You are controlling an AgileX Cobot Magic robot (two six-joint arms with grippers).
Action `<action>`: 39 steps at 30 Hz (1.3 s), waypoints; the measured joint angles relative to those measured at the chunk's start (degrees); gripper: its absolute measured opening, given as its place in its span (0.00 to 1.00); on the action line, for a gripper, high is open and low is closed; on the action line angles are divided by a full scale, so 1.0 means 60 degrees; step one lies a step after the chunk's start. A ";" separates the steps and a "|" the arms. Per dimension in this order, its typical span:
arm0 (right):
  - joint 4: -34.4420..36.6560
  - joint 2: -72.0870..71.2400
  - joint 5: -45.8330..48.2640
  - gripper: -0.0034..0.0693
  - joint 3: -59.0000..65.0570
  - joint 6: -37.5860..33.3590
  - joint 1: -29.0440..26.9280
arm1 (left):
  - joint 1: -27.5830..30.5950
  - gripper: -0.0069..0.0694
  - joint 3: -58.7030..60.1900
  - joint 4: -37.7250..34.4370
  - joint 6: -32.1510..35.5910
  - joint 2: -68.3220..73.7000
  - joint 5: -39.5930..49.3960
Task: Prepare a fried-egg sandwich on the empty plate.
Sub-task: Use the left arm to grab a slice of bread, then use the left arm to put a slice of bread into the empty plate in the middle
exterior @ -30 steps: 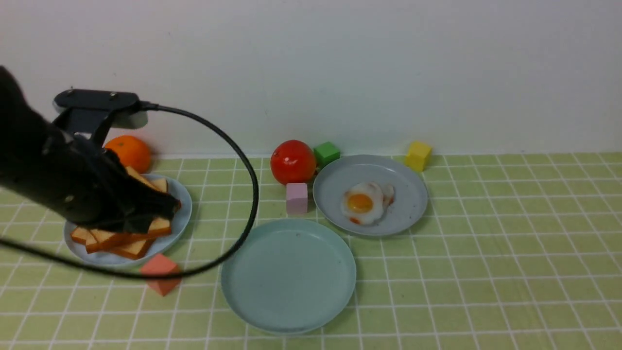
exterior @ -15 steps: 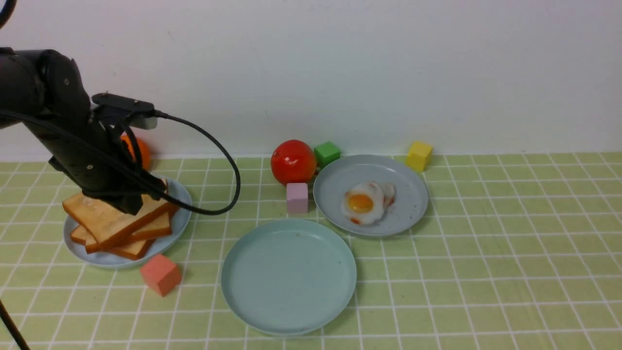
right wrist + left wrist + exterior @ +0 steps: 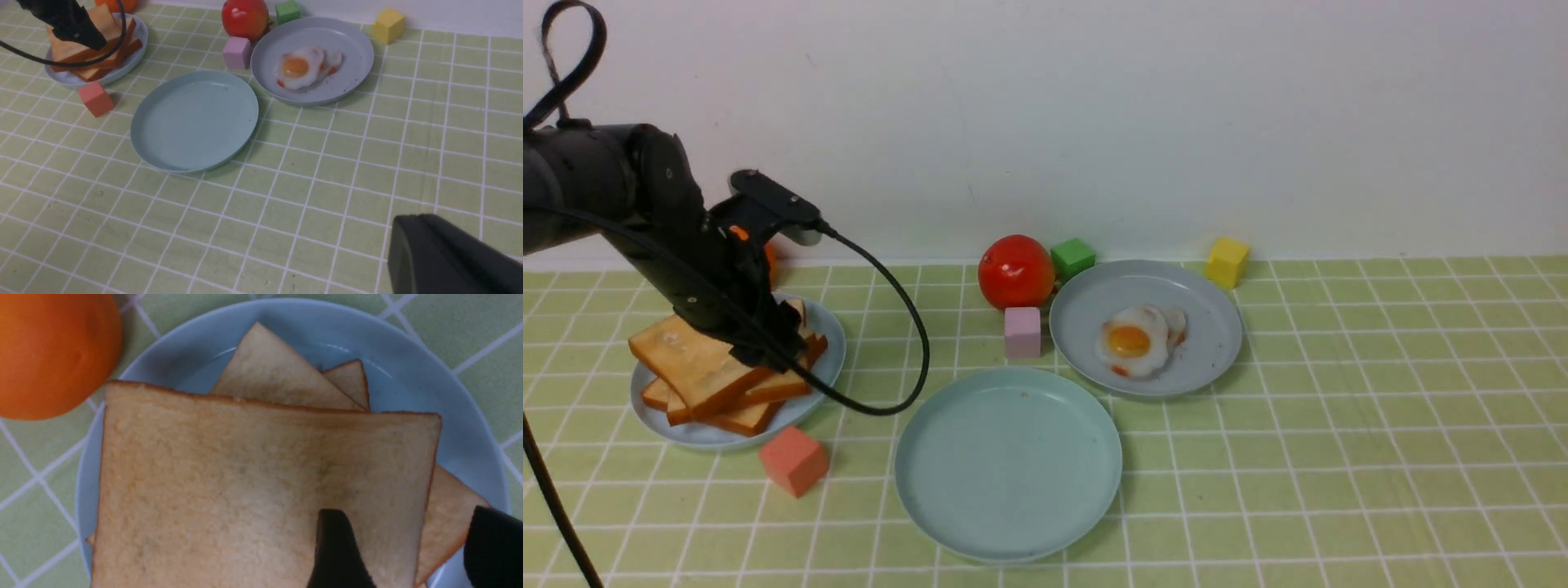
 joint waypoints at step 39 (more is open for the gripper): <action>0.0630 0.0035 0.0009 0.09 0.0000 -0.0239 0.0000 | -0.4985 0.18 0.1779 0.0824 -0.2321 -0.2372 -0.0394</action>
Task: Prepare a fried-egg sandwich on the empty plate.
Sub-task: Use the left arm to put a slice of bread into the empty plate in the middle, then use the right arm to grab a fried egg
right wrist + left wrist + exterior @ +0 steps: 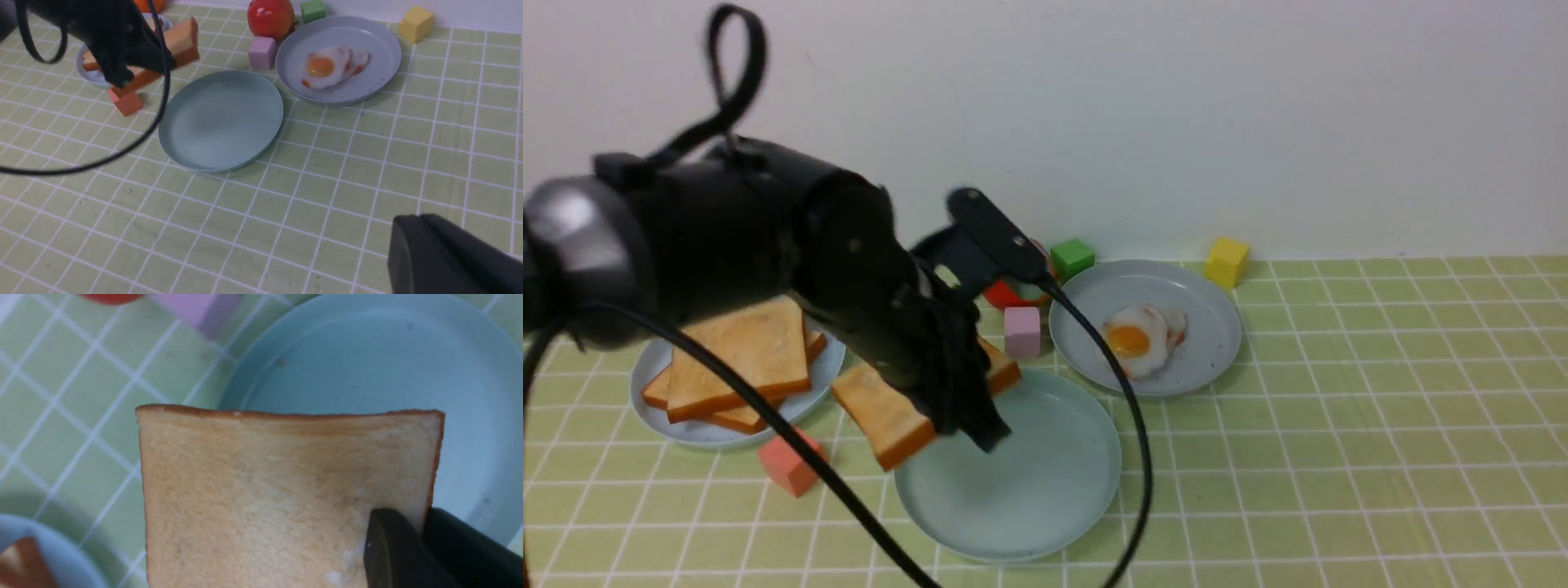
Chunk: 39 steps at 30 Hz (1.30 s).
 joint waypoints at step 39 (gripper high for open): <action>0.1797 0.4856 -0.1708 0.17 0.0000 0.0018 0.0000 | -0.1009 0.07 0.2633 -0.1904 -0.3025 -0.8259 0.0025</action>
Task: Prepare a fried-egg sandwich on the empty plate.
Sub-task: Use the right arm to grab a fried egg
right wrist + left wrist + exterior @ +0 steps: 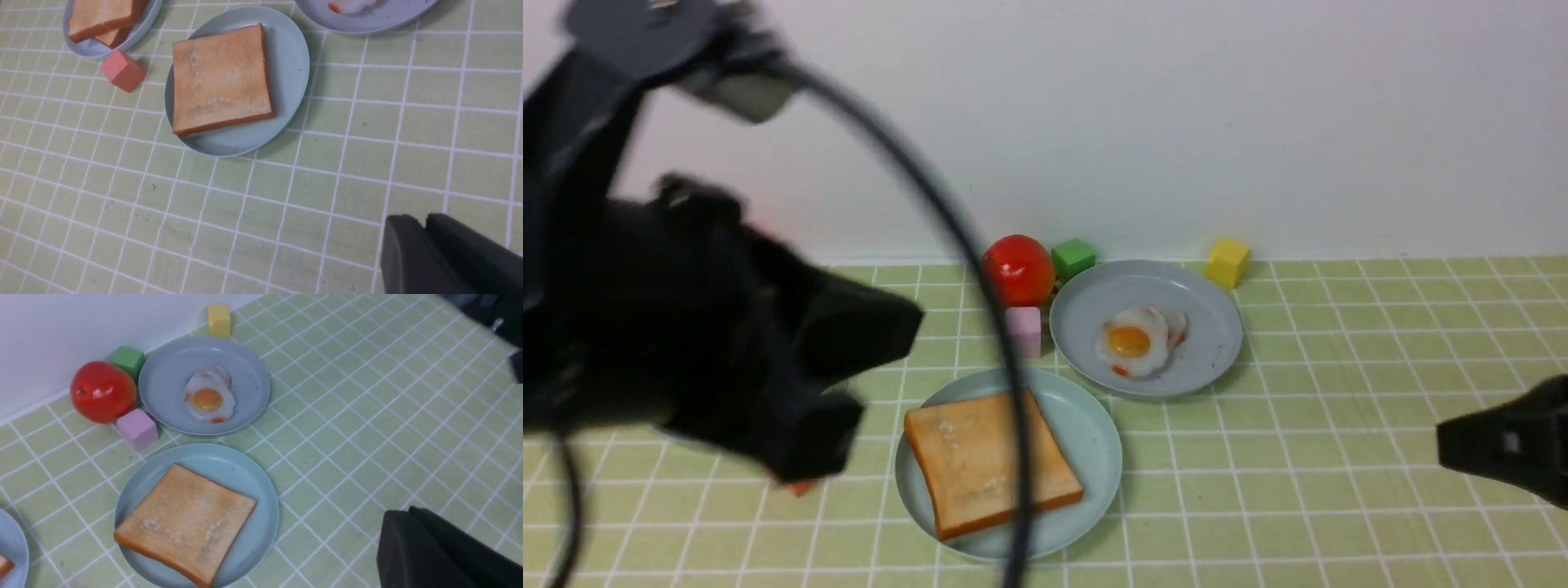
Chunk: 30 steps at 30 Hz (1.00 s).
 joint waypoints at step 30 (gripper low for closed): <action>0.0927 1.0058 -0.1201 0.43 -0.6912 -0.1695 0.0000 | 0.0000 0.07 0.4324 -0.0705 -0.0069 -0.4113 -0.3278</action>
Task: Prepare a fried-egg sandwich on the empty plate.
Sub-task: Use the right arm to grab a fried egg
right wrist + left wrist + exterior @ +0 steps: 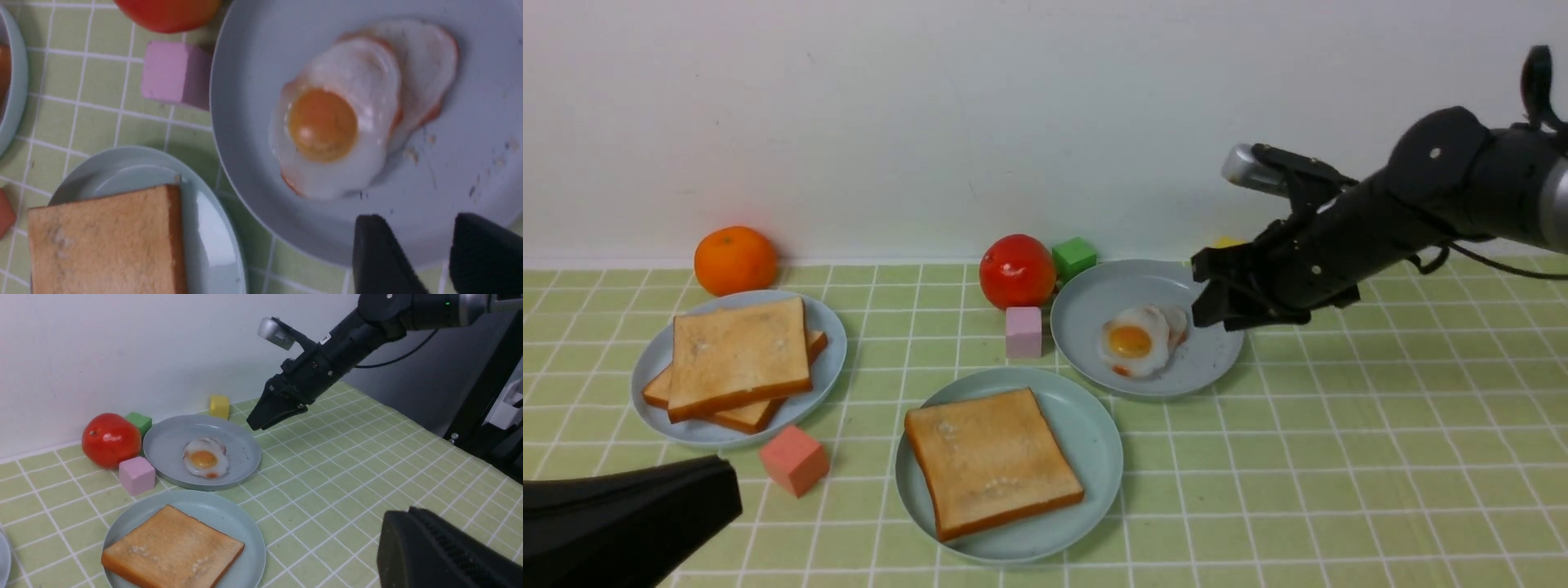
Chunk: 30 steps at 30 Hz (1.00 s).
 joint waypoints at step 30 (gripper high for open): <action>-0.0489 0.2651 0.0012 0.72 -0.2890 -0.0051 0.0485 | 0.0000 0.07 0.0009 0.0008 0.0000 0.0024 -0.0025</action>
